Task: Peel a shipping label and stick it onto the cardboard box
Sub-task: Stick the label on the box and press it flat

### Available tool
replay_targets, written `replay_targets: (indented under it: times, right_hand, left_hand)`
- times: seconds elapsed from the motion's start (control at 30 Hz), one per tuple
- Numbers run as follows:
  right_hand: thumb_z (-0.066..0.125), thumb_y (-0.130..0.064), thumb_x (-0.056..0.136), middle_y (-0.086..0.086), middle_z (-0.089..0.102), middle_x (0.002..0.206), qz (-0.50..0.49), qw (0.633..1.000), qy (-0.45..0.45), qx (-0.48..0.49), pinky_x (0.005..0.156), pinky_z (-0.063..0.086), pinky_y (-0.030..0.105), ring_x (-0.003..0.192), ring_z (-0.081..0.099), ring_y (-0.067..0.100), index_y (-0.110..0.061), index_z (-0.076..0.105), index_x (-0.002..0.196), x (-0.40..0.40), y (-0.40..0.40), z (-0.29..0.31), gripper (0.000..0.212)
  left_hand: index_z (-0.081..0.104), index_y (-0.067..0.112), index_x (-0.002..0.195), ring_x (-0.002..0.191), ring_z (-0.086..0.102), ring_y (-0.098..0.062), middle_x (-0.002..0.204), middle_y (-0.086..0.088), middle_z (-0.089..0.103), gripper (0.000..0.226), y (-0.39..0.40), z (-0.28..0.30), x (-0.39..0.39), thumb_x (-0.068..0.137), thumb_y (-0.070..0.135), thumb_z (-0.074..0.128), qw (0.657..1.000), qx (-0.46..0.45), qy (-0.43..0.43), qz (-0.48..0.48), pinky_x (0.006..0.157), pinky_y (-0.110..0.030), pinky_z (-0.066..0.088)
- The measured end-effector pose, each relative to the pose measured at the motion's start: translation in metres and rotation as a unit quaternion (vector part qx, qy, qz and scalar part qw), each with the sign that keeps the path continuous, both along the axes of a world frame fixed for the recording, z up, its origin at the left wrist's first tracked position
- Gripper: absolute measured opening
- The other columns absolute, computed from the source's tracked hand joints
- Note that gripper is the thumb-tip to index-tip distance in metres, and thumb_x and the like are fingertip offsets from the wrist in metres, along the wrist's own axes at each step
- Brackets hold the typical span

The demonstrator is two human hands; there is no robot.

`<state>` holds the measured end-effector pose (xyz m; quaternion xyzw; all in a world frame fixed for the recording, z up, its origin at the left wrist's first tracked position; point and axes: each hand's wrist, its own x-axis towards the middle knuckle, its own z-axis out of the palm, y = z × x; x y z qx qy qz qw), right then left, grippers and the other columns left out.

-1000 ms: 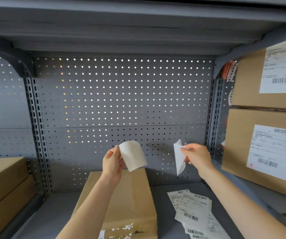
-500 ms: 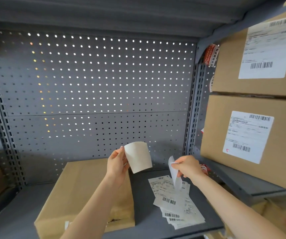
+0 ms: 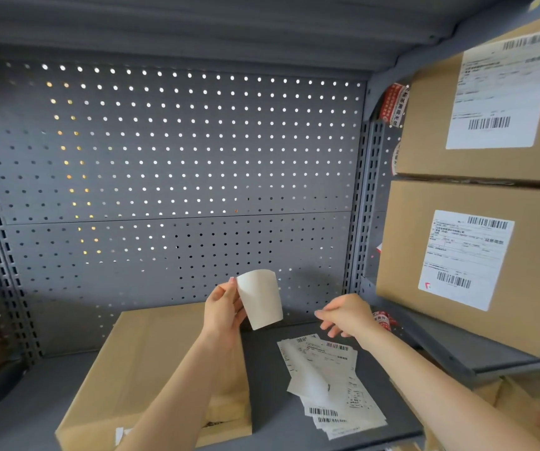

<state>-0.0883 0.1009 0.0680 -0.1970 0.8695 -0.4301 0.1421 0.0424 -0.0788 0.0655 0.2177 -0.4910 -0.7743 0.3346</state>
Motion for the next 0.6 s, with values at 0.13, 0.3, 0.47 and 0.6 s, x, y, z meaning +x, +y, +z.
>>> replay_targets:
  times: [0.13,0.3,0.47,0.6]
  right_hand:
    - [0.069,-0.029,0.084,0.006,0.075,0.081,0.025,0.999,0.000,-0.046,0.049,0.047,0.020,0.055,0.066,0.012,-0.007,0.068,0.102,0.010,-0.014,0.028,0.028]
    - [0.068,-0.029,0.085,0.006,0.075,0.086,0.084,0.990,0.026,-0.106,0.058,0.053,0.023,0.065,0.069,0.017,-0.009,0.069,0.100,0.041,-0.047,0.086,0.025]
    - [0.067,-0.029,0.086,0.003,0.074,0.086,0.167,0.974,0.039,-0.147,0.069,0.056,0.032,0.066,0.069,0.019,-0.009,0.065,0.106,0.083,-0.089,0.124,0.028]
    - [0.065,-0.029,0.087,0.006,0.072,0.092,0.215,0.964,0.049,-0.152,0.069,0.055,0.028,0.068,0.070,0.020,-0.007,0.064,0.110,0.119,-0.120,0.135,0.032]
  left_hand:
    - [0.052,0.013,0.080,0.080,0.060,-0.019,0.089,-0.003,0.065,0.026,-0.004,0.012,0.004,0.099,0.028,0.043,1.000,-0.023,0.018,-0.007,0.065,-0.028,0.047]
    - [0.050,0.014,0.077,0.075,0.060,-0.018,0.087,-0.002,0.066,0.030,-0.020,0.035,0.023,0.100,0.031,0.042,0.996,-0.078,0.031,0.015,0.063,-0.029,0.047]
    - [0.050,0.017,0.076,0.068,0.062,-0.011,0.082,0.001,0.066,0.027,-0.042,0.059,0.058,0.098,0.031,0.045,0.991,-0.103,0.066,0.047,0.059,-0.022,0.048]
    - [0.051,0.017,0.079,0.067,0.063,-0.010,0.082,0.001,0.065,0.023,-0.059,0.072,0.093,0.096,0.033,0.050,0.985,-0.130,0.078,0.084,0.062,-0.022,0.050]
